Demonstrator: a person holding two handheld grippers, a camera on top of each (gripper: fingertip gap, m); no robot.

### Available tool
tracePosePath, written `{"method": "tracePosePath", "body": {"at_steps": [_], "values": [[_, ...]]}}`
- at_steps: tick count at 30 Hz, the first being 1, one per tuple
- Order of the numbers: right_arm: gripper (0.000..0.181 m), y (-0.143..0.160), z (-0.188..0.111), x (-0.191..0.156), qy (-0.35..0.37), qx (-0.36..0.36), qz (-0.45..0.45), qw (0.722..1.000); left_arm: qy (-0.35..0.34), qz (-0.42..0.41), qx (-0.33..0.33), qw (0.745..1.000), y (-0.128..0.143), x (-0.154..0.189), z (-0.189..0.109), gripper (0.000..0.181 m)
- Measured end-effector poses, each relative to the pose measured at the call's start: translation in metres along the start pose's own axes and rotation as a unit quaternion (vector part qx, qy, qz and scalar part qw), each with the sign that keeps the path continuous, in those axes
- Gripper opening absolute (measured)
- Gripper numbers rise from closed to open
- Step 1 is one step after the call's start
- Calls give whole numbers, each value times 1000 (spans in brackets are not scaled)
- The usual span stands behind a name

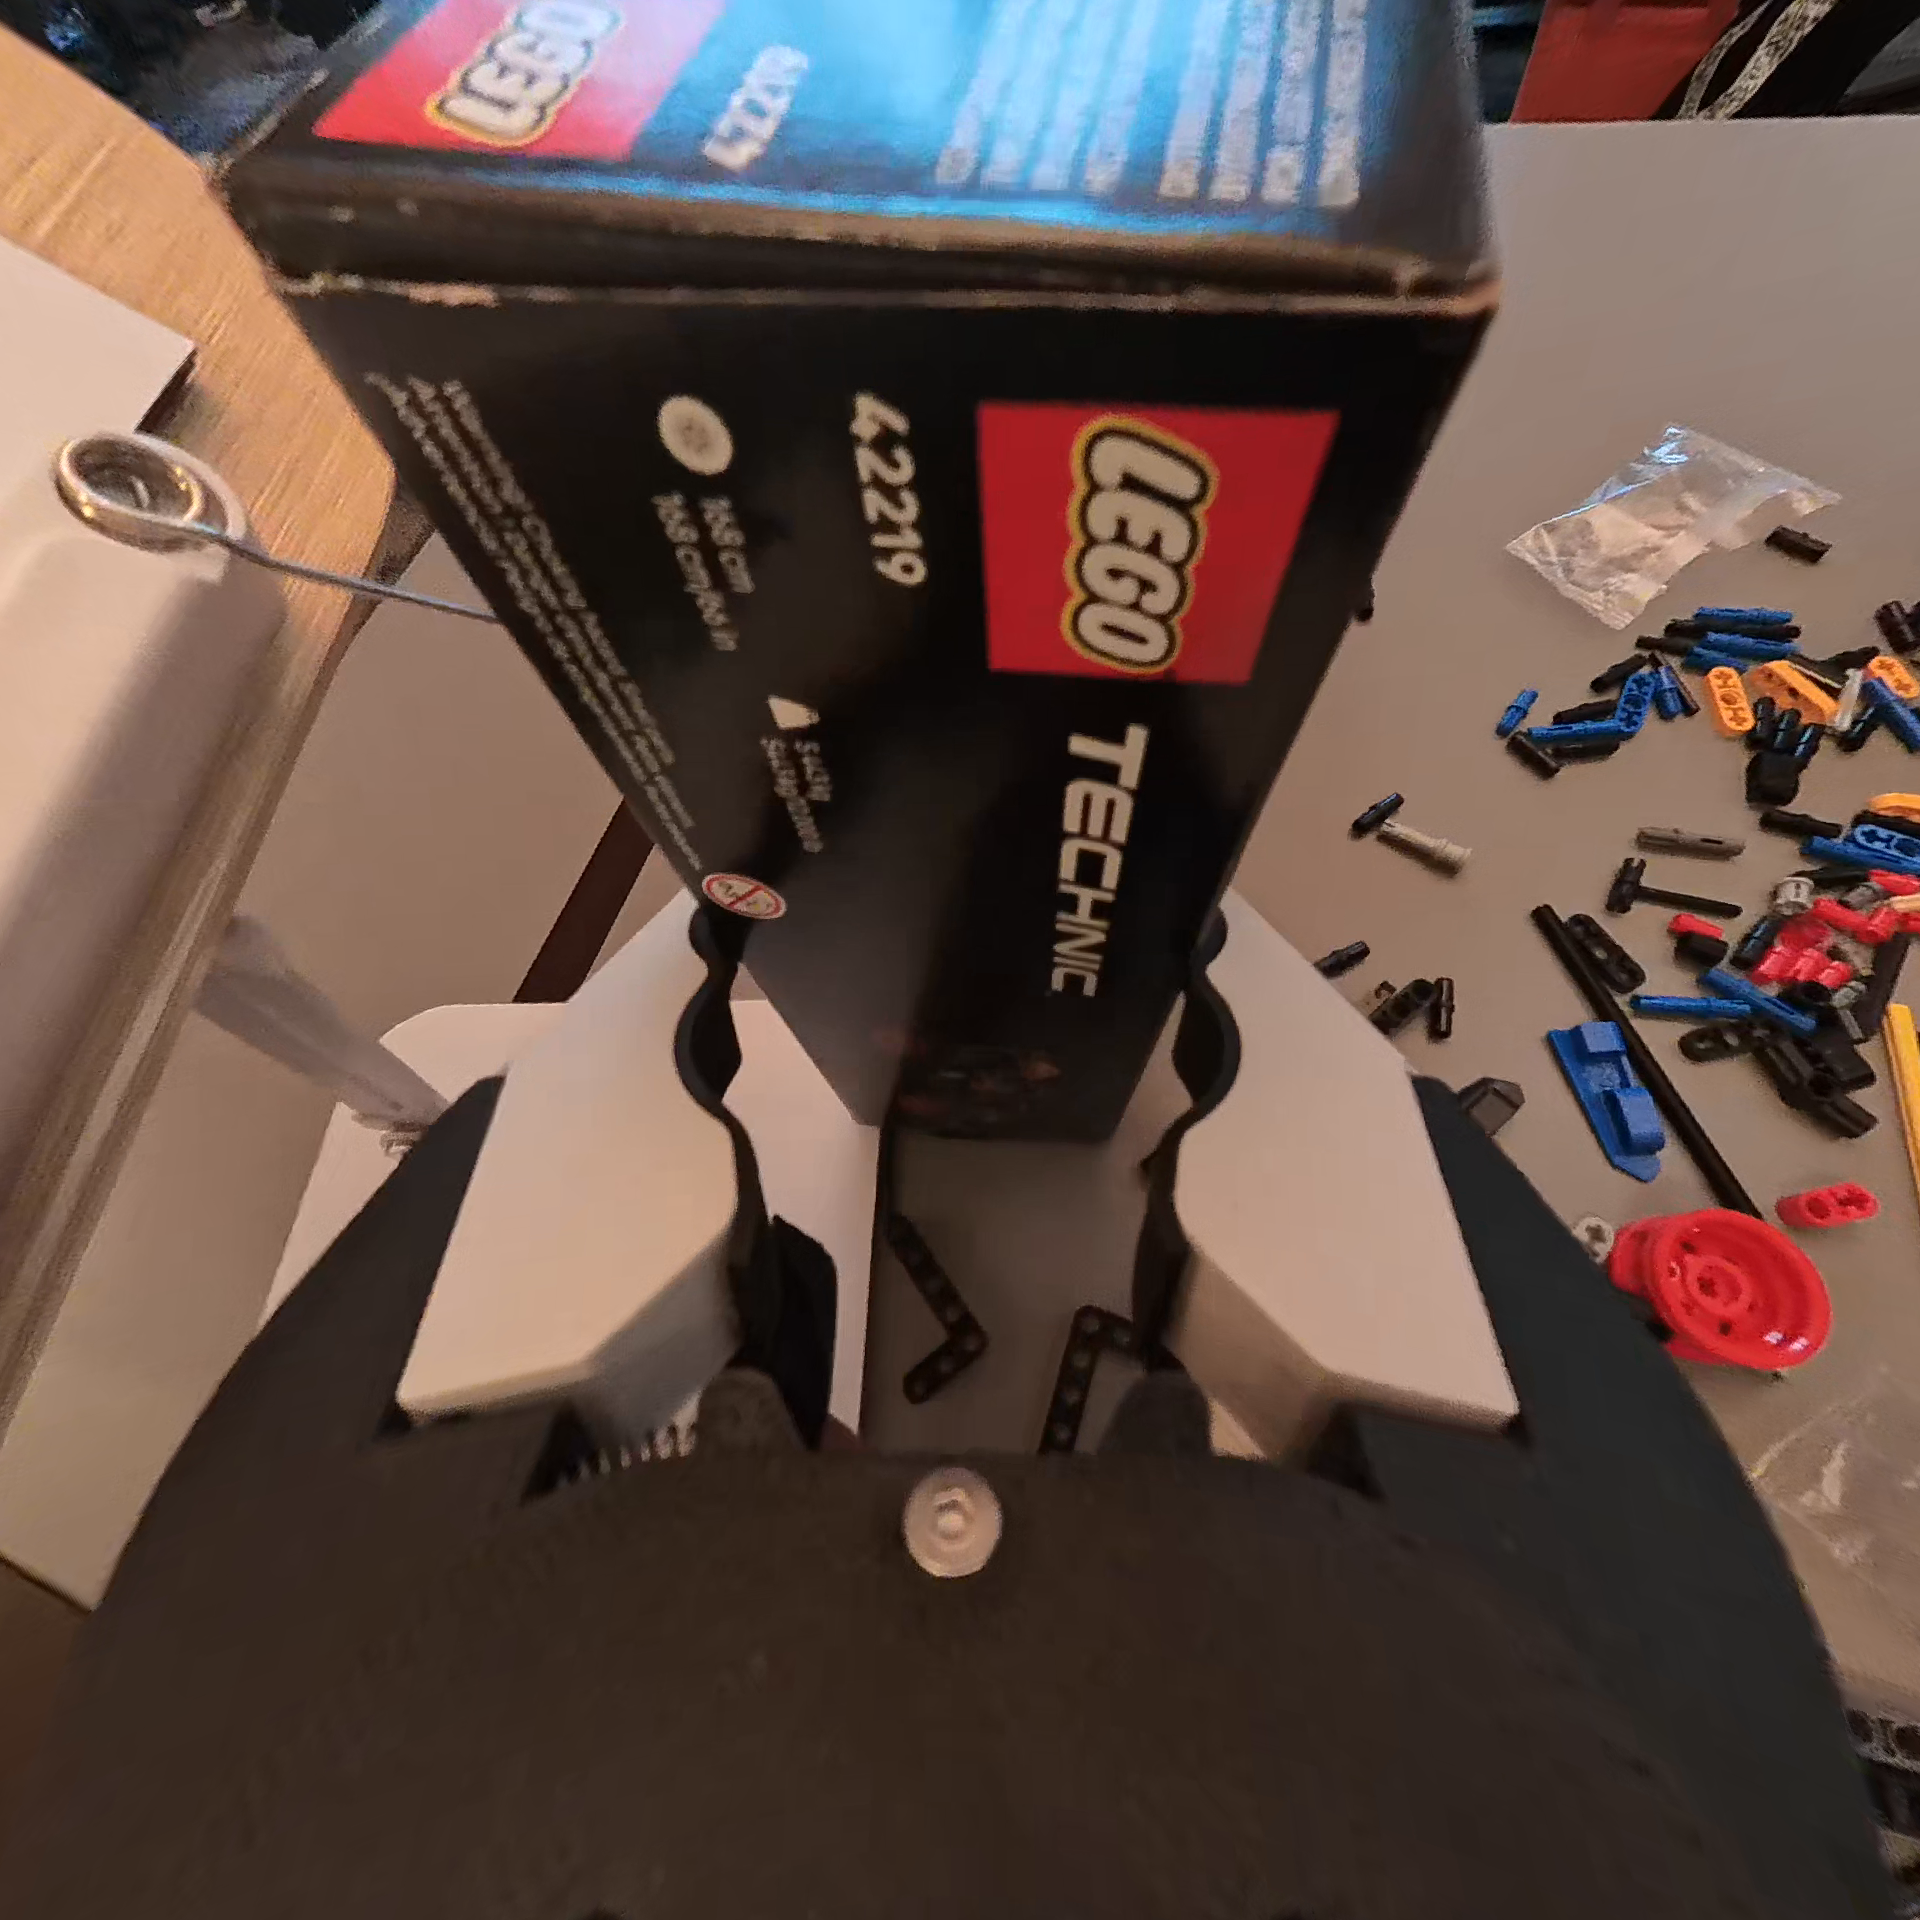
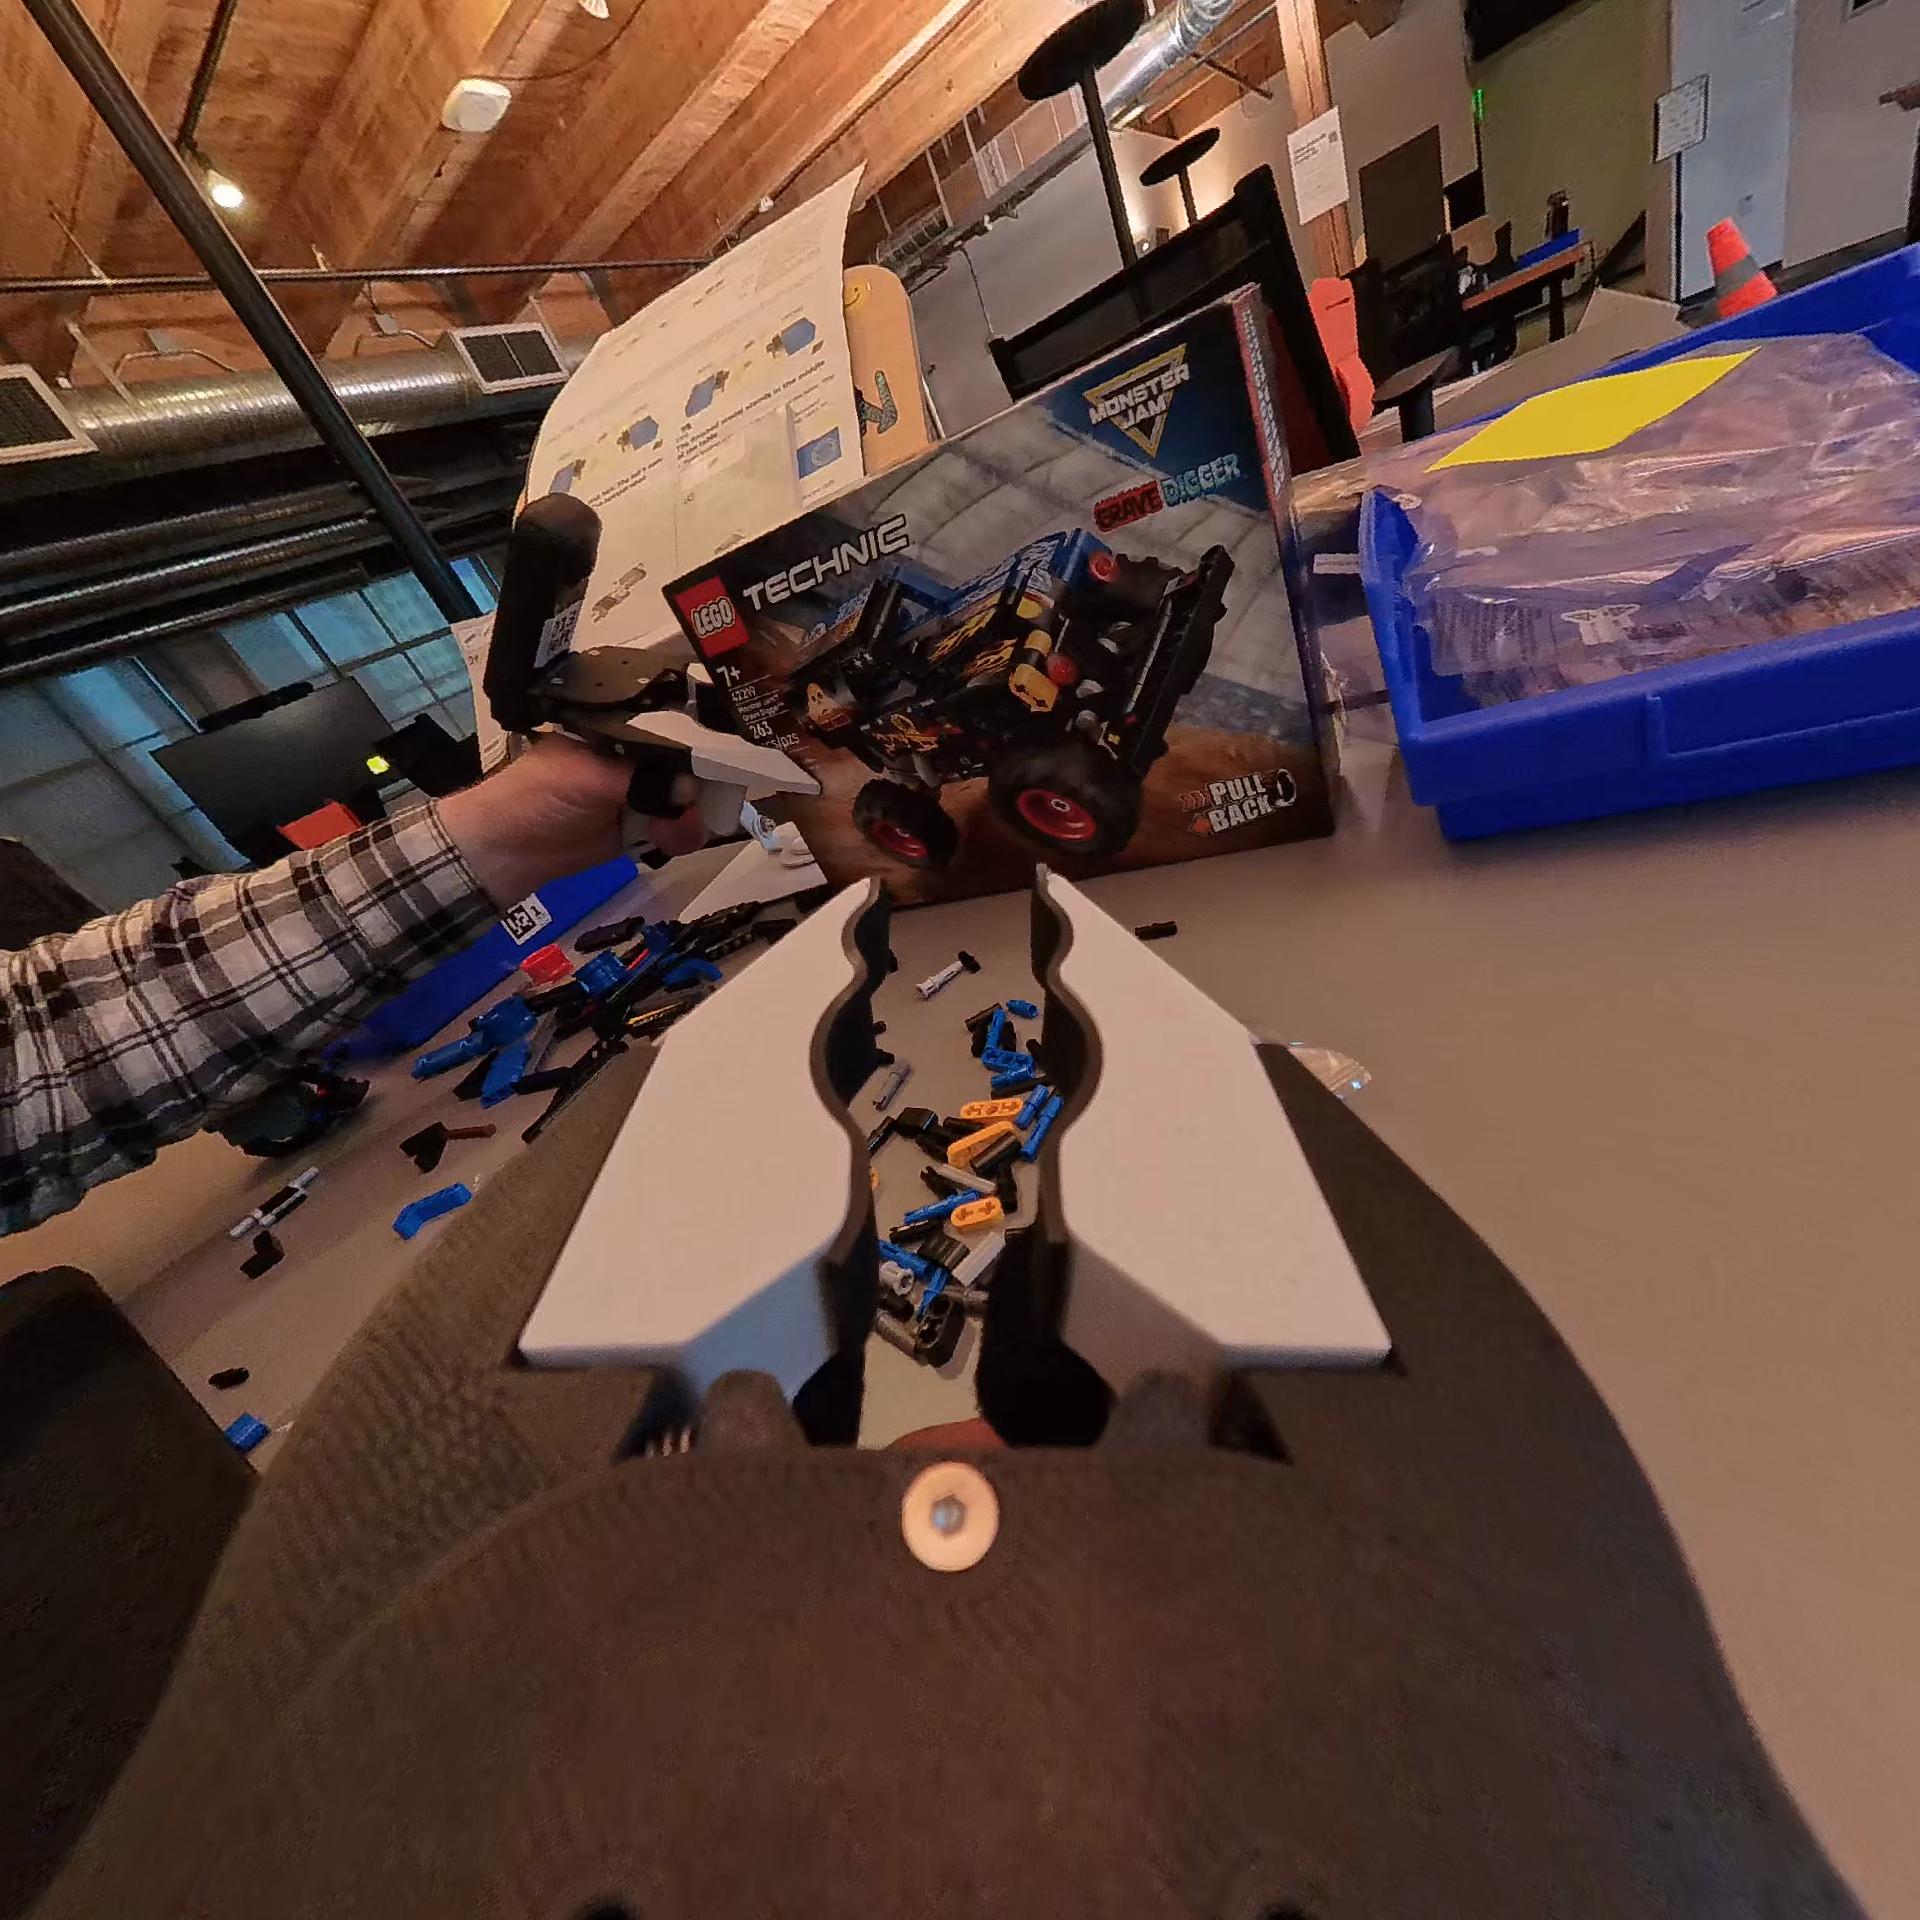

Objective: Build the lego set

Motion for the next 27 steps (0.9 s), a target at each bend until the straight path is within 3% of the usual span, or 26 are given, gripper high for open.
{"method": "tracePosePath", "body": {"at_steps": [9, 15, 21, 27], "values": [[26, 1, 1, -2, -4, -3, -5, 1000, 32, -31, -13, 999, 9, 13, -4, 81], [27, 1, 0, -2, -4, -2, -2, 1000, 16, -34, -27, 999, 18, 14, -15, 89], [26, 0, 0, -3, -8, -1, -4, 1000, -32, -43, -32, 998, 26, 17, -57, 90], [27, 0, 0, -9, -18, 2, -22, 1000, -76, 9, -47, 996, 44, 60, -117, 81]]}}
Point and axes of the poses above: each gripper's, where its closed fingertips meet, z out along the fingers, y out of its underside, x = y × z across the jaws, the point moved 3 cm from there along -z, back along the fingers, and after that the axes turned 3 degrees about -z, right-handed, at the moved point
